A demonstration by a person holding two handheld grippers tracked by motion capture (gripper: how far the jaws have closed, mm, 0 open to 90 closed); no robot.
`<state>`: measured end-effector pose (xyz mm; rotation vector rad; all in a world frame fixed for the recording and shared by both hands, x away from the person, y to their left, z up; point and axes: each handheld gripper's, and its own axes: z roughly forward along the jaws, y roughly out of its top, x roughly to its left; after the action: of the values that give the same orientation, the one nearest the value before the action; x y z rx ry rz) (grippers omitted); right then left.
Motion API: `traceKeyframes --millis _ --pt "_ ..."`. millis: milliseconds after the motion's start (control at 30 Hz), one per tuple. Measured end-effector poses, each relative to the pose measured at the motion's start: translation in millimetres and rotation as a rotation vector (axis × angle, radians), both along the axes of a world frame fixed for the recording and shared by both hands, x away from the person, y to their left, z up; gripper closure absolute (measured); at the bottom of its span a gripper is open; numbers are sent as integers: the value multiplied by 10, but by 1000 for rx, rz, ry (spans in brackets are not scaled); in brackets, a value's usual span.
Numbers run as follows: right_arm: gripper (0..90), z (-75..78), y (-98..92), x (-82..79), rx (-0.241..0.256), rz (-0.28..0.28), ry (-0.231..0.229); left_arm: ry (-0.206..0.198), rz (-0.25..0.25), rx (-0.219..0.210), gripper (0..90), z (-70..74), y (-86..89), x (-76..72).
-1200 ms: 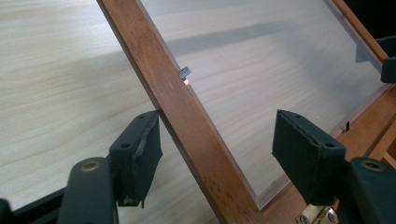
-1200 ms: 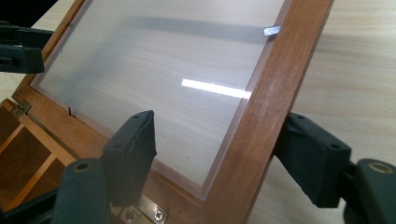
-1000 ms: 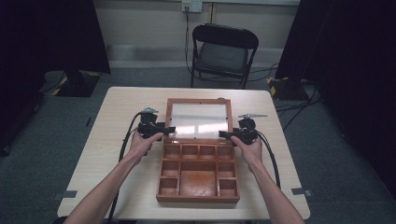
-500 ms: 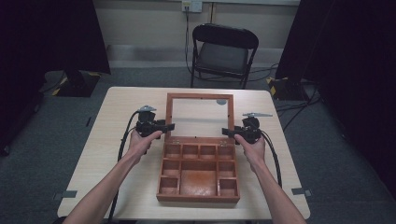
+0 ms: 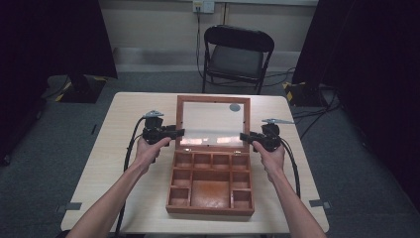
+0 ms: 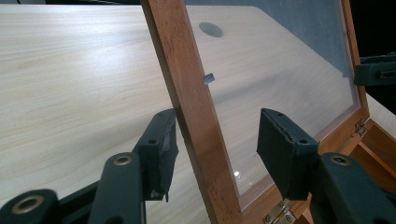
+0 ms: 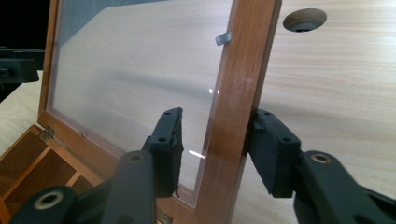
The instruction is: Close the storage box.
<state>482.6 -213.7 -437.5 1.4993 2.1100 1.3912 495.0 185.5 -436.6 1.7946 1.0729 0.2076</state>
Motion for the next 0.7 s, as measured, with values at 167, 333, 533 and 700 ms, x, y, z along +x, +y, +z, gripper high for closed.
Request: traceKeyframes --millis 167,333,533,700 --pt "625 7 -19 -6 8 -9 -1 -5 -6 -18 483 4 11 -6" --pt "640 26 -33 -22 14 -11 -3 -10 -9 -30 485 18 23 -16" --pt "658 77 -39 -62 24 2 -34 -22 -24 -41 498 46 -14 -41" --pt "646 112 -37 -99 30 9 -43 -35 -27 -33 502 84 -15 -77"
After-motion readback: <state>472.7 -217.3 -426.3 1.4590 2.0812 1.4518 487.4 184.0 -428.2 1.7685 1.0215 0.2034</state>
